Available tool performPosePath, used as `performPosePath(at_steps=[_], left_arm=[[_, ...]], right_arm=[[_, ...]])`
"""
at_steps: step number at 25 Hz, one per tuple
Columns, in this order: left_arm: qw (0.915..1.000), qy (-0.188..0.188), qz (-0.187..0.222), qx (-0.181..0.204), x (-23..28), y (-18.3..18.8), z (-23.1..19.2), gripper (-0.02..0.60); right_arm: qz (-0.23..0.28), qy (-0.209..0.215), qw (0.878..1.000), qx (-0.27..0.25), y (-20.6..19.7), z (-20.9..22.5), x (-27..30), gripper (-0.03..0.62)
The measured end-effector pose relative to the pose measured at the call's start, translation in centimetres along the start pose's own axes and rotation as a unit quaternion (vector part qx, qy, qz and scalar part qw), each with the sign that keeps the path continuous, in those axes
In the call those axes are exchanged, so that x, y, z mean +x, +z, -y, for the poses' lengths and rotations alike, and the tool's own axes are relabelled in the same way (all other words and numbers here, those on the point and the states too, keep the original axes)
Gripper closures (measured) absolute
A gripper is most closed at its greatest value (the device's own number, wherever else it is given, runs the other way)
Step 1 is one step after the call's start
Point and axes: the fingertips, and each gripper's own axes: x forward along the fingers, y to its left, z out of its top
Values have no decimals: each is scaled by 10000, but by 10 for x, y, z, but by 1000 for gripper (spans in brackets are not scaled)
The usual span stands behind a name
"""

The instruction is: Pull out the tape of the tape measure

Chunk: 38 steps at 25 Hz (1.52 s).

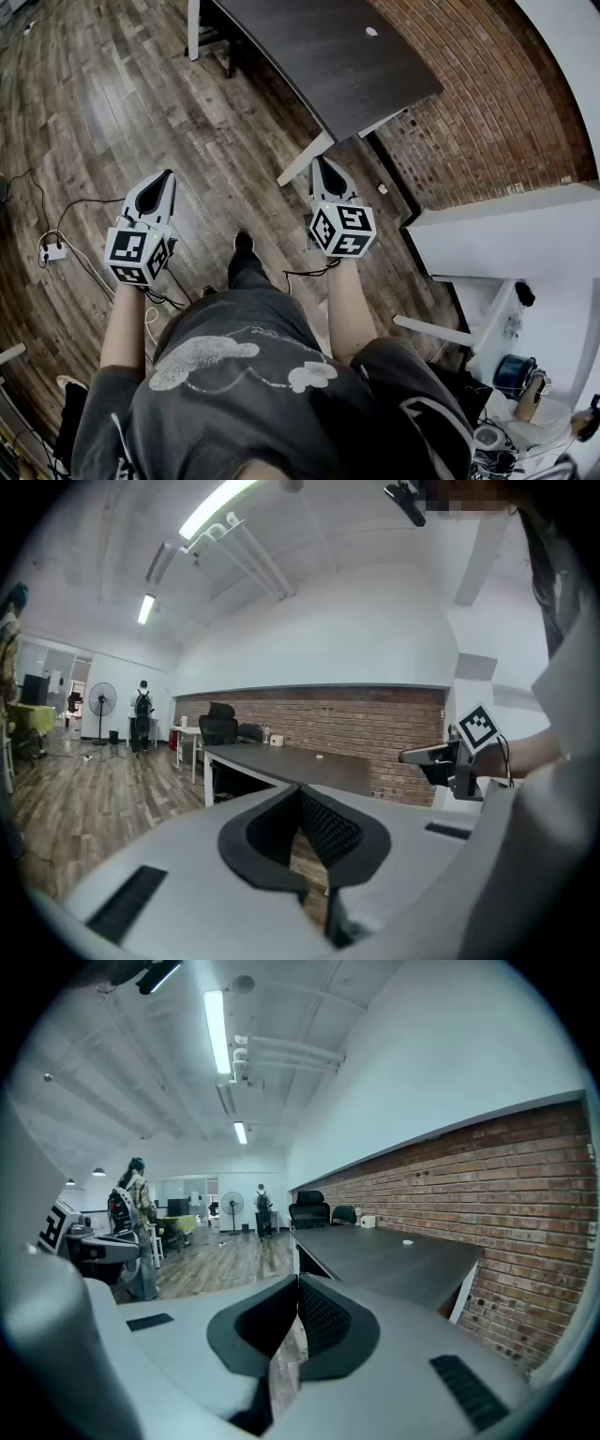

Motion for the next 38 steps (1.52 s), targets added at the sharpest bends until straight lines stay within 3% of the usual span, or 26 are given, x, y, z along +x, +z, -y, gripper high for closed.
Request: performPosePath(at_steps=[8,16,22,28,29,30,31,32,33,38], left_arm=[[9997,63,229,112,-7,15,4,572],[9997,129,195,95,-17,14,6,572],[9998,157,81,107,-36,3,-2,572],[9992,335,196,71,-49,1,-19,567],[9991,365,207,18,-49,1,-23,520],[9991,366,203,-56,-48,0,-27,420],[9991,351,192,-127,-46,-1,-30,359],[9991,342,185,-161,-44,-2,-33,339],[9991,347,177,-151,-40,-2,-37,315],[9988,388,41,-289,-1,-11,-64,242]], right_arm=[[137,51,9999,4,6,-2,-18,564],[205,18,9998,-54,15,0,-29,563],[156,8,9999,-43,3,-14,-34,563],[438,130,9989,107,1,-39,-28,560],[414,167,9990,86,0,-44,-24,557],[364,225,9991,59,-1,-48,-19,542],[311,290,9991,43,-2,-51,-12,472],[271,333,9991,51,-3,-52,-5,378],[249,337,9991,79,-3,-51,4,341],[12,200,9996,177,-13,-31,57,284]])
